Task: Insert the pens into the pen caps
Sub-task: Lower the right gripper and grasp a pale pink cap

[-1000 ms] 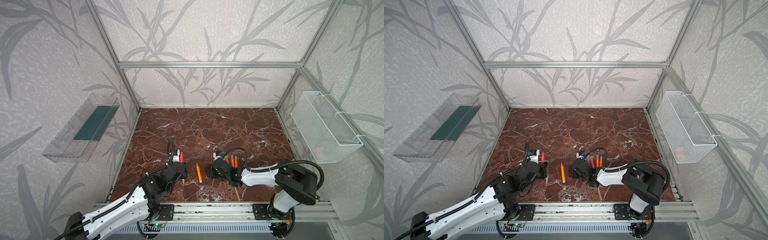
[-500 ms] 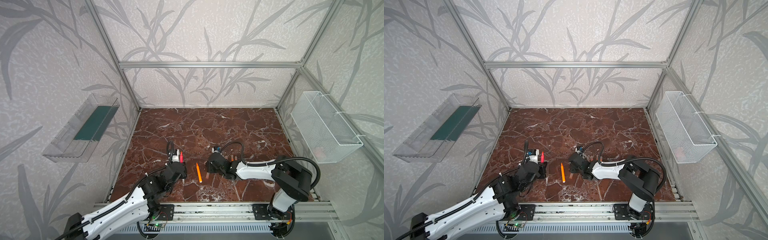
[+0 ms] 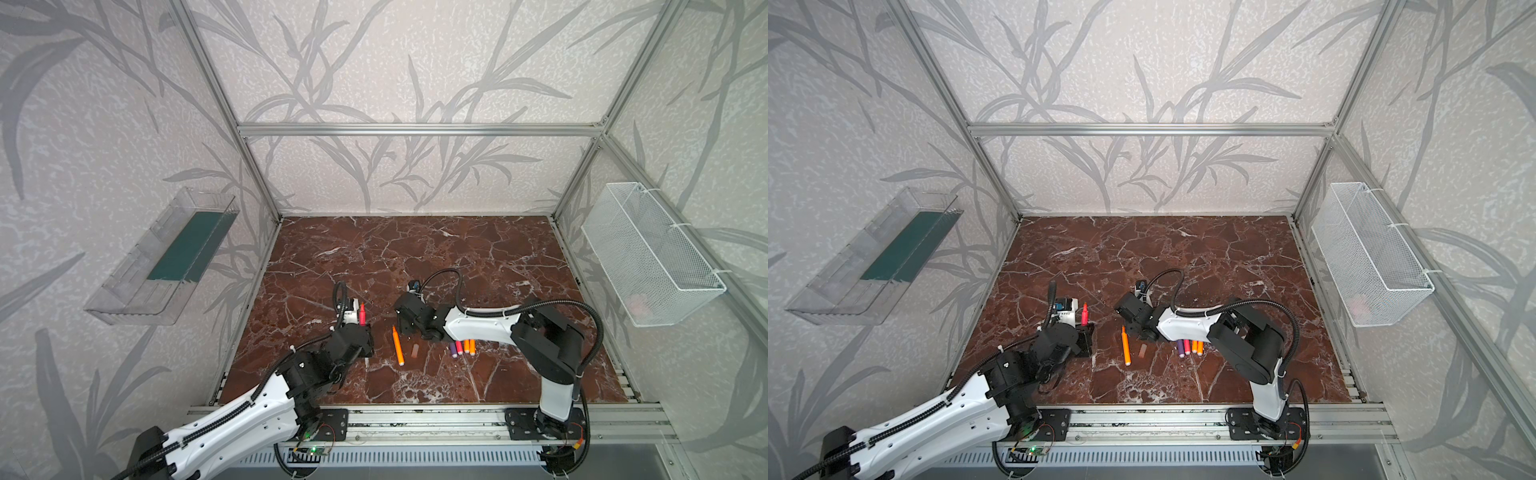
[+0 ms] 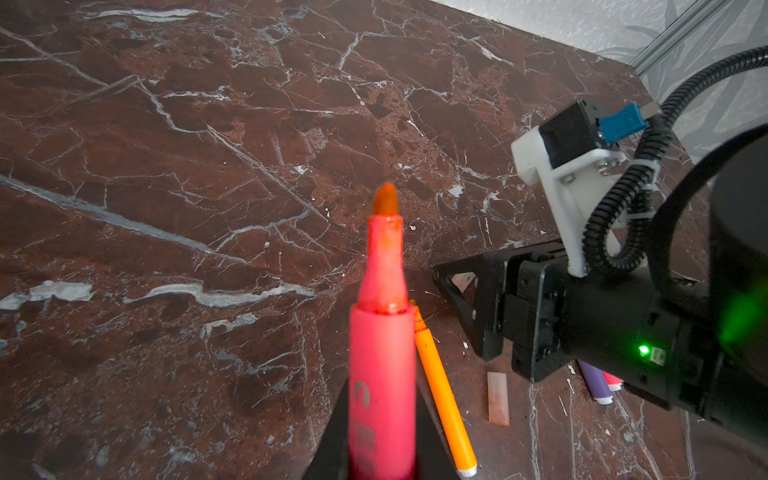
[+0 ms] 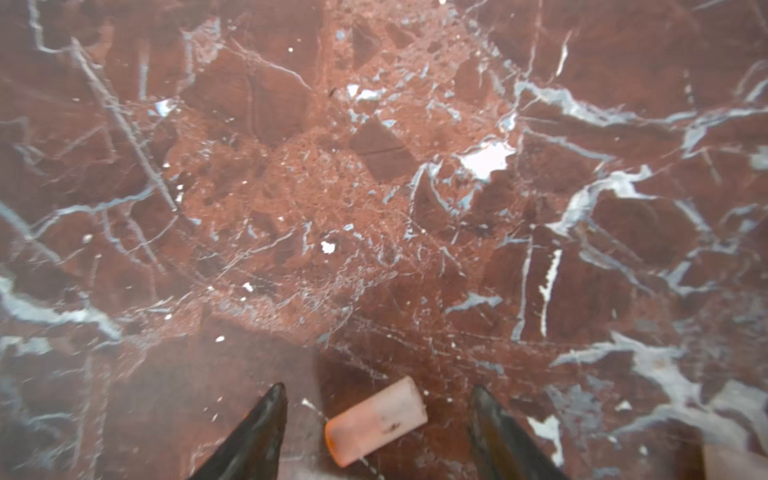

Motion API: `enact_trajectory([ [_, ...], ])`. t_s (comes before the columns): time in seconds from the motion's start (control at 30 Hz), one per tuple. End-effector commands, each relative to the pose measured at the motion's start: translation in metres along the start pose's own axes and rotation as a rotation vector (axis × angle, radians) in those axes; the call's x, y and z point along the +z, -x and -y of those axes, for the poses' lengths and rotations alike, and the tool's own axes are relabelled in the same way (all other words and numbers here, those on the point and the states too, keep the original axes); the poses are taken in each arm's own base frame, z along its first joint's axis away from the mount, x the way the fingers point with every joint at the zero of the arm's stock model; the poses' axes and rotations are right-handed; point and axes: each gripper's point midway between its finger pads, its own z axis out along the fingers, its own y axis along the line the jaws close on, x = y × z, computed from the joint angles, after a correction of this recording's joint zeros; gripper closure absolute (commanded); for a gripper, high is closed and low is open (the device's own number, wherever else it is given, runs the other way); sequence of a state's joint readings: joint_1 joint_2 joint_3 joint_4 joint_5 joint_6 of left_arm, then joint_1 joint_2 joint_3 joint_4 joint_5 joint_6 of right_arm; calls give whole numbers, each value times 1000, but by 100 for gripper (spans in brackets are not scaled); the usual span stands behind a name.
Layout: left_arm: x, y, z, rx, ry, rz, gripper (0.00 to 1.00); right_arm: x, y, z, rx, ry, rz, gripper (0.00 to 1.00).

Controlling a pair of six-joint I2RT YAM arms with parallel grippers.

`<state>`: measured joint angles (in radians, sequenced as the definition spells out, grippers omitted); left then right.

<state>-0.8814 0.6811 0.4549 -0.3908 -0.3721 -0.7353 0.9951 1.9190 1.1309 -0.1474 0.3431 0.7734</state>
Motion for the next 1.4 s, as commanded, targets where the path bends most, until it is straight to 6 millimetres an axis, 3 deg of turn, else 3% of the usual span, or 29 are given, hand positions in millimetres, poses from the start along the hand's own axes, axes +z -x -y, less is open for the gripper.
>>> enact_trajectory([
  [0.0,-1,-1,-7,0,19,3,100,6,-11,23,-58,-130,-32,32],
  [0.53,-2,-3,-7,-8,14,3,100,-9,-25,45,-57,-187,-27,44],
  [0.8,-4,-2,-8,-13,7,4,100,0,-28,38,-63,-171,-52,52],
  [1.37,-5,-3,-6,-13,-8,4,100,12,-35,37,-30,-133,-99,85],
])
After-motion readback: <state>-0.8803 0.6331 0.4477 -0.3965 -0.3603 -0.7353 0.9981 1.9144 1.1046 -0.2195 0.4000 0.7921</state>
